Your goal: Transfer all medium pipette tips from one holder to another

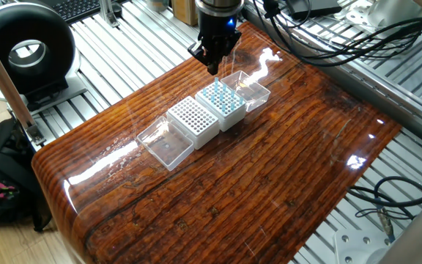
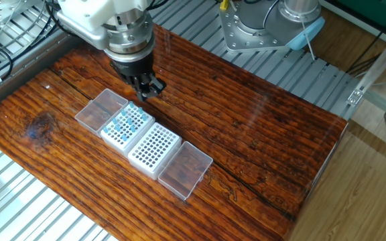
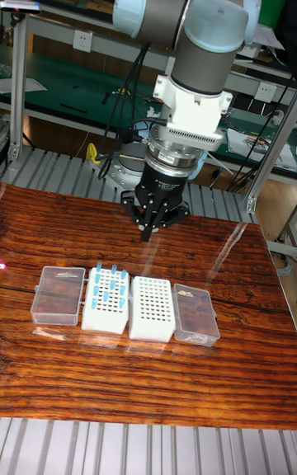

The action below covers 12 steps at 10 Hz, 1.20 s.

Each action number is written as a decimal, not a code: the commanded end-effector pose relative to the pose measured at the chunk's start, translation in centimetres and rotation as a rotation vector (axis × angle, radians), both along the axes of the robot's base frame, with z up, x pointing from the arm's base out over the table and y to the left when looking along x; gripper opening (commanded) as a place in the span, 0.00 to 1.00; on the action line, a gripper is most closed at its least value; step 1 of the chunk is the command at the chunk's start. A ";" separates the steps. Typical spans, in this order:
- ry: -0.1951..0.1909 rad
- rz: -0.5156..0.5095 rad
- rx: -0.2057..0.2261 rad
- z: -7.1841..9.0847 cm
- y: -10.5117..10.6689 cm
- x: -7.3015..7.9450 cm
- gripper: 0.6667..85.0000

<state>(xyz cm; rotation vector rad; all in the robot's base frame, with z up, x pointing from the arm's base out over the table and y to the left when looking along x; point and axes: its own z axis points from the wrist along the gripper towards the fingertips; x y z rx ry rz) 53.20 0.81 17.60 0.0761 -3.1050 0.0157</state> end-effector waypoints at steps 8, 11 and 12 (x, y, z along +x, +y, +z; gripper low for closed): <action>-0.043 0.089 0.047 -4.0 0.2 2.3 0.42; -0.076 0.139 0.037 -5.7 -0.5 2.8 0.62; -0.091 0.140 0.007 -6.3 -1.0 2.7 0.61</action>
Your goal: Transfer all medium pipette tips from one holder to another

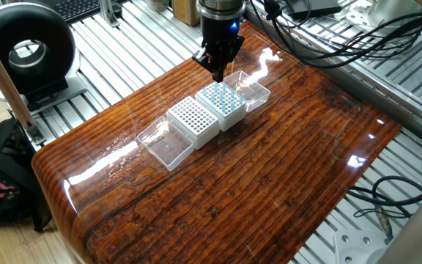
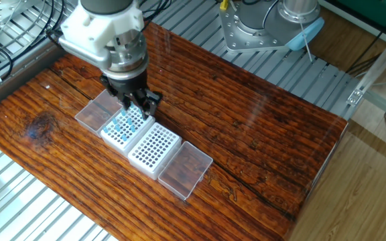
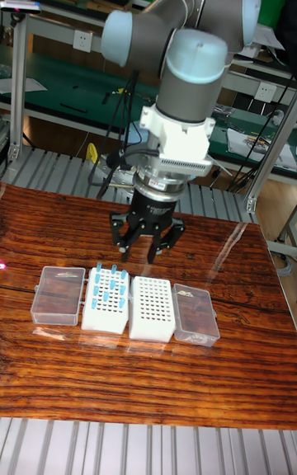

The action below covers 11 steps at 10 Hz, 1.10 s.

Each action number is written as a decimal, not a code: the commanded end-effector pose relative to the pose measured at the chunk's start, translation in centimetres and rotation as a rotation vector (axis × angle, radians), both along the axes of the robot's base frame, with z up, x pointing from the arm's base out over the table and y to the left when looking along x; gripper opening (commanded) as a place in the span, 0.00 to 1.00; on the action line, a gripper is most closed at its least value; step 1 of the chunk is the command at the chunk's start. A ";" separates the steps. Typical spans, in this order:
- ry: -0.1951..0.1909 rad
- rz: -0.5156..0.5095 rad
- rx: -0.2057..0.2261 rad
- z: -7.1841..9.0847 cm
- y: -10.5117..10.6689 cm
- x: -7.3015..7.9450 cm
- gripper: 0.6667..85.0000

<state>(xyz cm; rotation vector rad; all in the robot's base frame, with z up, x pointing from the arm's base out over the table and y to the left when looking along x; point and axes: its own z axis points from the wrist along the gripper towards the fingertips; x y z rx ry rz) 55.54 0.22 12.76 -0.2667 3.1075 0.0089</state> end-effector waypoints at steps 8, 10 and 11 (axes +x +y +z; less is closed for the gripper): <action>-0.047 0.017 -0.001 -4.1 0.1 -1.3 0.45; -0.046 0.023 -0.013 -4.2 -0.2 -1.3 0.43; -0.052 0.028 -0.024 -4.3 -0.5 -1.1 0.42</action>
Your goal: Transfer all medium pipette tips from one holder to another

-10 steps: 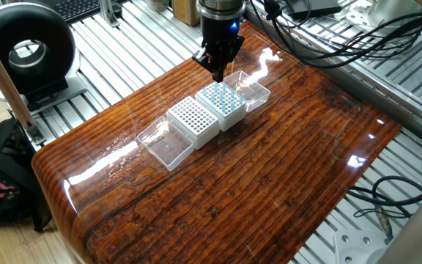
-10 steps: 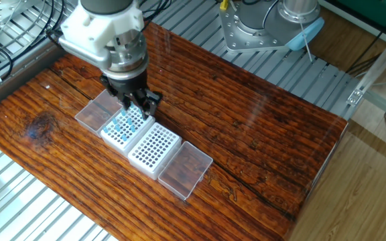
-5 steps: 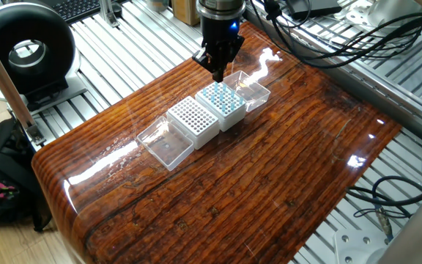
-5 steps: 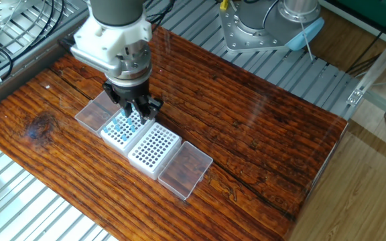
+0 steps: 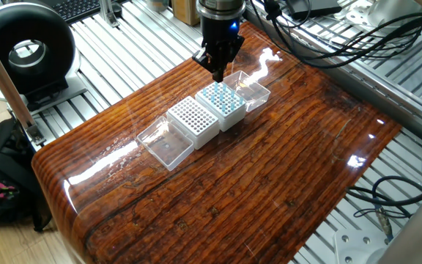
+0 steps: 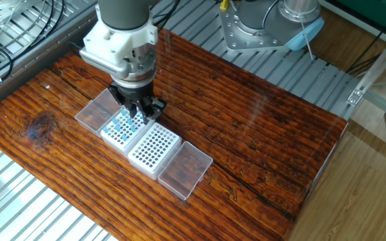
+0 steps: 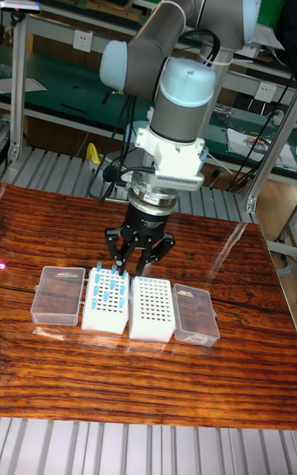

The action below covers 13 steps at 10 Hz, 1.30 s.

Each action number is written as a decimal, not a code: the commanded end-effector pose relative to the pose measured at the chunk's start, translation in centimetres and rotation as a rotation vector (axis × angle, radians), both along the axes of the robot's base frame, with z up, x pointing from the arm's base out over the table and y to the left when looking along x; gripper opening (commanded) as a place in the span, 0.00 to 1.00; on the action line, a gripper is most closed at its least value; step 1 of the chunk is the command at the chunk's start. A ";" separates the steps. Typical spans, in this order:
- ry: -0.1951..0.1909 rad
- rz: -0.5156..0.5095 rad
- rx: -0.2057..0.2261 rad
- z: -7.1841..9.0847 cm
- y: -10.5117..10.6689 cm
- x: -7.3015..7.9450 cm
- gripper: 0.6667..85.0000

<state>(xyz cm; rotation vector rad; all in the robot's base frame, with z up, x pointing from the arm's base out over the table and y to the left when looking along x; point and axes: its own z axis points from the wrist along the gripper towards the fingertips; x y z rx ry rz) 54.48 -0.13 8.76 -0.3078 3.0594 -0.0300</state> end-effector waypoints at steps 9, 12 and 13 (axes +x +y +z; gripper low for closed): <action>0.009 0.056 -0.001 -1.9 -0.1 -0.4 0.36; 0.028 0.090 -0.010 -2.0 -0.3 -0.9 0.35; 0.031 0.100 -0.007 -2.0 -0.2 -1.0 0.34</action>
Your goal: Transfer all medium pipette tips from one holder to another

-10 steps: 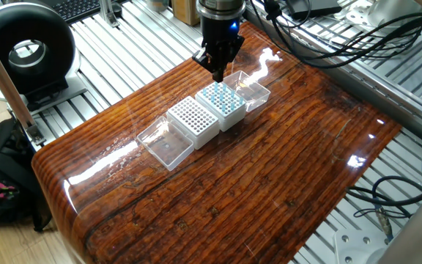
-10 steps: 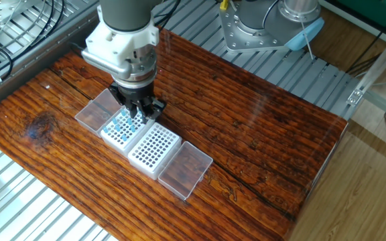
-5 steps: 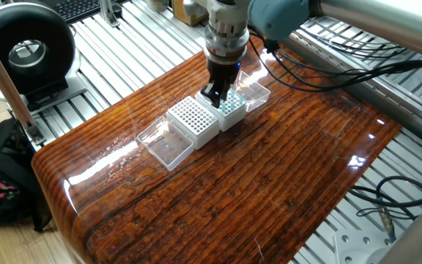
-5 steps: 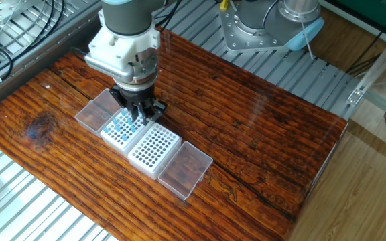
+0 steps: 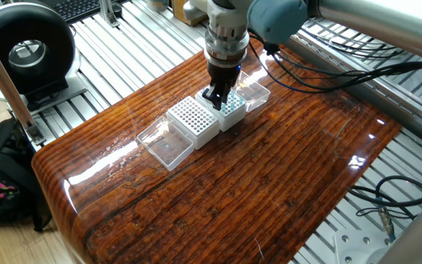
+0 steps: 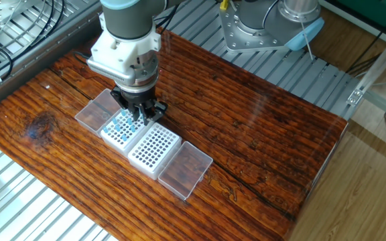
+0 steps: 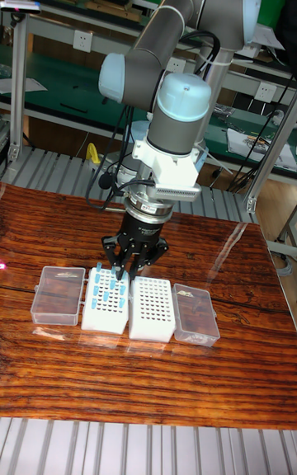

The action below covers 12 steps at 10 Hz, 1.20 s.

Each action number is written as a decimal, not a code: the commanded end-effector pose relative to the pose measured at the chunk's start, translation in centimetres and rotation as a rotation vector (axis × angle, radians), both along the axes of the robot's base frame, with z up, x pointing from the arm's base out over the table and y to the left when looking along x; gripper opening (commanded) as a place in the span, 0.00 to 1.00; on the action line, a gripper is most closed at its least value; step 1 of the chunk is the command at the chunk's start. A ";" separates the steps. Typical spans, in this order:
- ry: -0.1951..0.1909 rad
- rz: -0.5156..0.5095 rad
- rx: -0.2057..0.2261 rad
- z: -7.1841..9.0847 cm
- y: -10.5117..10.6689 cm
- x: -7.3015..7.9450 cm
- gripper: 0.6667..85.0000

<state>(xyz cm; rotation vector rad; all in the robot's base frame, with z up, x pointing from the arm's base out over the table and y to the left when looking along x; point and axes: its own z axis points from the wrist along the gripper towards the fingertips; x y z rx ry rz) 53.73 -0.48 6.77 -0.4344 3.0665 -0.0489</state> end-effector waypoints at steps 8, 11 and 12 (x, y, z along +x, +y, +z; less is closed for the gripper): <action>0.026 0.032 -0.011 -0.2 -0.5 -0.7 0.29; 0.030 0.020 0.005 -0.2 -0.1 -0.8 0.22; 0.030 0.017 0.005 -0.2 -0.1 -0.8 0.16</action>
